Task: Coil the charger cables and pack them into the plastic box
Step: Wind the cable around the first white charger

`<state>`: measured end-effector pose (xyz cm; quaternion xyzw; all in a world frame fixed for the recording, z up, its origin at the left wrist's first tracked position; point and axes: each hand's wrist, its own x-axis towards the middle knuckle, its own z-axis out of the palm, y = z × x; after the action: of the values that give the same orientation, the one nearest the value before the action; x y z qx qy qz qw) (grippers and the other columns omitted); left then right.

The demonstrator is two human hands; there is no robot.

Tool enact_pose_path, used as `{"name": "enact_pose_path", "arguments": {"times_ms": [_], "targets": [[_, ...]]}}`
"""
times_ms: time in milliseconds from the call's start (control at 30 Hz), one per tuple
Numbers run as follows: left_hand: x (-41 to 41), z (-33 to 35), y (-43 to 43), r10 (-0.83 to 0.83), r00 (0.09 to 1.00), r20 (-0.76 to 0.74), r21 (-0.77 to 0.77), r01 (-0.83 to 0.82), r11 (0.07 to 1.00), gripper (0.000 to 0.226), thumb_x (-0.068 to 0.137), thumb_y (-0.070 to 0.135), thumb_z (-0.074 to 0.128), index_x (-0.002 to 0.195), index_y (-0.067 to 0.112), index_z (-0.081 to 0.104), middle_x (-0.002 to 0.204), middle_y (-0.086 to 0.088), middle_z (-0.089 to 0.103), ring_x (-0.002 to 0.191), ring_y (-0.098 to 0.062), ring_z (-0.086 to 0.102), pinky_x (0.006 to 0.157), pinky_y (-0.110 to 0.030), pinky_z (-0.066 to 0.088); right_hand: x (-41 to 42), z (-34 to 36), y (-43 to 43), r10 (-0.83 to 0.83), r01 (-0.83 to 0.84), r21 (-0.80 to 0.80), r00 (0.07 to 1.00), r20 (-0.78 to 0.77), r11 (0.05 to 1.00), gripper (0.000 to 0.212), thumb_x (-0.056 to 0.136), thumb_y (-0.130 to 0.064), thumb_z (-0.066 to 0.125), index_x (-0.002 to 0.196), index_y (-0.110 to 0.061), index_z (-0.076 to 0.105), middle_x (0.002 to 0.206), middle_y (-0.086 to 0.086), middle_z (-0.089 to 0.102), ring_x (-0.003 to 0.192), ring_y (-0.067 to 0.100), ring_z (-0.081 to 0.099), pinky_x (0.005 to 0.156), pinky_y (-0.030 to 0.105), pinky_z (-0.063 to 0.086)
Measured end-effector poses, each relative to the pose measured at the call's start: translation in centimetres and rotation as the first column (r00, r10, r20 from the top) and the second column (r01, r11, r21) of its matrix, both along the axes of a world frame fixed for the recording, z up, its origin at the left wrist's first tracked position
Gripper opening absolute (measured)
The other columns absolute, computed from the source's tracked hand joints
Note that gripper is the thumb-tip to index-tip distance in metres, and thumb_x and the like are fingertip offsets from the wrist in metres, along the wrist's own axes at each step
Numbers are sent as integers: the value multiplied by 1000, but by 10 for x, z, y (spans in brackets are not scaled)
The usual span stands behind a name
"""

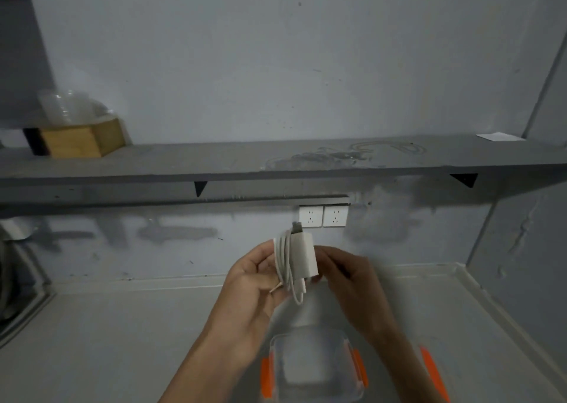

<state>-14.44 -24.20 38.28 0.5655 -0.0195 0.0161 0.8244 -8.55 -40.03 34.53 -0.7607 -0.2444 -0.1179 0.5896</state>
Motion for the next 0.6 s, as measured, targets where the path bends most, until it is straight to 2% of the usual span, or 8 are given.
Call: {"name": "enact_pose_path", "arguments": {"times_ms": [67, 133, 200, 267, 367, 433, 500, 600], "targets": [[10, -9, -1, 46, 998, -48, -34, -48, 998, 54, 80, -20, 35, 119, 3, 64, 107, -19, 71, 93, -25, 68, 75, -30, 59, -12, -9, 11, -53, 52, -34, 998, -19, 998, 25, 97, -20, 50, 98, -34, 70, 68, -4, 66, 64, 21, 57, 61, 29, 43], [16, -18, -3, 78, 993, -88, -71, -84, 994, 54, 81, -19, 33, 122, 1, 62, 105, -17, 70, 90, -23, 66, 74, -27, 57, -22, -15, 22, -58, 56, -41, 996, -72, 998, 29, 98, -15, 47, 97, -36, 67, 58, -9, 59, 52, 10, 48, 52, 24, 37], [18, -27, -5, 89, 990, -110, -104, -100, 990, 53, 84, -19, 33, 124, 1, 60, 106, -19, 68, 88, -23, 66, 70, -27, 56, -28, -17, 29, -42, 45, 11, 984, -172, 999, 31, 100, -14, 44, 92, -34, 67, 56, -5, 57, 47, 3, 47, 48, 20, 35], [18, -34, -5, 121, 988, -94, -89, -130, 988, 51, 87, -17, 37, 126, 5, 60, 113, -21, 68, 97, -29, 67, 82, -34, 56, -31, -16, 29, 61, -11, 172, 955, -289, 985, 30, 99, -13, 45, 99, -31, 68, 71, -1, 65, 56, 6, 59, 47, 19, 41], [13, -41, -7, 185, 983, -18, -8, -185, 983, 47, 90, -10, 48, 128, 14, 60, 117, -14, 71, 114, -31, 64, 101, -43, 47, -32, -16, 27, 270, -68, 442, 870, -412, 894, 22, 88, -23, 57, 106, -23, 70, 85, 1, 73, 73, 16, 68, 52, 24, 50], [10, -43, -10, 202, 979, 34, 55, -204, 977, 44, 91, -3, 54, 129, 18, 60, 119, -9, 71, 115, -26, 64, 103, -42, 46, -33, -18, 29, 229, -25, 447, 884, -407, 894, 16, 89, -28, 62, 93, -27, 77, 82, 3, 74, 72, 17, 69, 56, 26, 53], [7, -42, -12, 212, 976, 42, 53, -214, 975, 43, 93, 3, 53, 131, 20, 59, 123, -3, 70, 117, -20, 63, 105, -39, 46, -34, -20, 33, 116, 38, 389, 924, -366, 920, 28, 92, -22, 53, 85, -31, 78, 78, 2, 75, 69, 16, 70, 59, 24, 55], [6, -37, -11, 146, 989, 34, -111, -142, 984, 36, 98, 14, 44, 131, 9, 58, 127, -7, 67, 121, -21, 61, 105, -37, 42, -34, -25, 38, -55, 140, 290, 958, -283, 947, 27, 95, -15, 53, 109, -31, 70, 76, -1, 75, 67, 11, 70, 61, 19, 54]]}}
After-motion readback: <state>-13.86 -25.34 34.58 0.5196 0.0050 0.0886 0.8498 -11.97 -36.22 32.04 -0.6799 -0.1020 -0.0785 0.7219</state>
